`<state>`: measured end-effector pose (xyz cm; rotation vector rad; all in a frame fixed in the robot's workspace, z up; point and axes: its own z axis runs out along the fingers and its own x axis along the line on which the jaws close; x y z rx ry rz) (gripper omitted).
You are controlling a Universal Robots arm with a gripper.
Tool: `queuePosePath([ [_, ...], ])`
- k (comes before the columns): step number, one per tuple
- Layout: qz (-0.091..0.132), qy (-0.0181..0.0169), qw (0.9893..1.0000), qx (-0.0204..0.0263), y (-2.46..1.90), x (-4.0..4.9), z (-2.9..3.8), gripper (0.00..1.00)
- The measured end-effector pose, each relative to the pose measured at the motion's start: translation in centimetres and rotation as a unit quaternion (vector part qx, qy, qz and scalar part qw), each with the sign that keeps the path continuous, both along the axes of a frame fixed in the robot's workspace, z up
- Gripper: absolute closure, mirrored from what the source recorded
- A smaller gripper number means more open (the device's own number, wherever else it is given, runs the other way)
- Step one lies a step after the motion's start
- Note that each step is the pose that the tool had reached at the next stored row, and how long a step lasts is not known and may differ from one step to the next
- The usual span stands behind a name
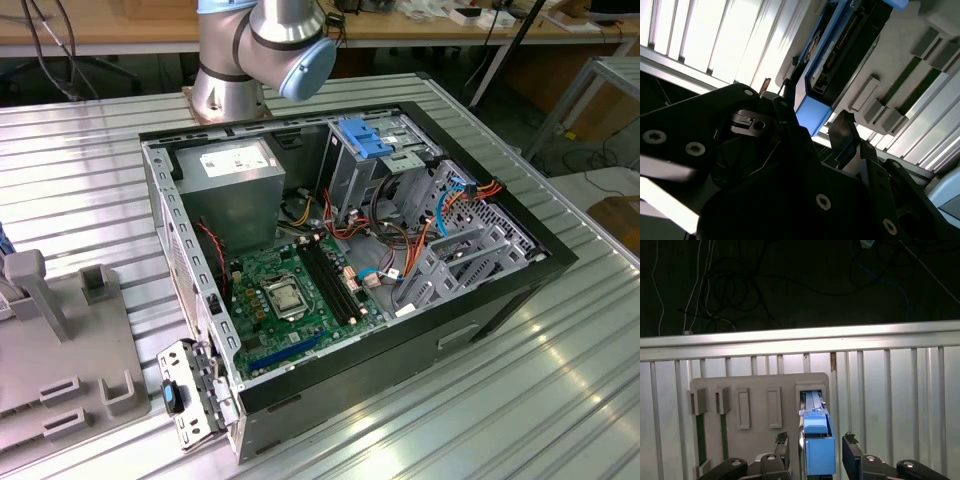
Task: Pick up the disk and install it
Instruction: 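Pick up the disk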
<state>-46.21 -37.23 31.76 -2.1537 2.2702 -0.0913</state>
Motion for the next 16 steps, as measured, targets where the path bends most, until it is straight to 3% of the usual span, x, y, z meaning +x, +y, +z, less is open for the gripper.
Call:
queuePosePath([
  [5,0.0,0.005,1.0,0.0,0.03,-0.03,-0.69,0.46],
  [16,-0.001,0.0051,1.0,0.0,0.03,-0.02,-0.74,0.46],
])
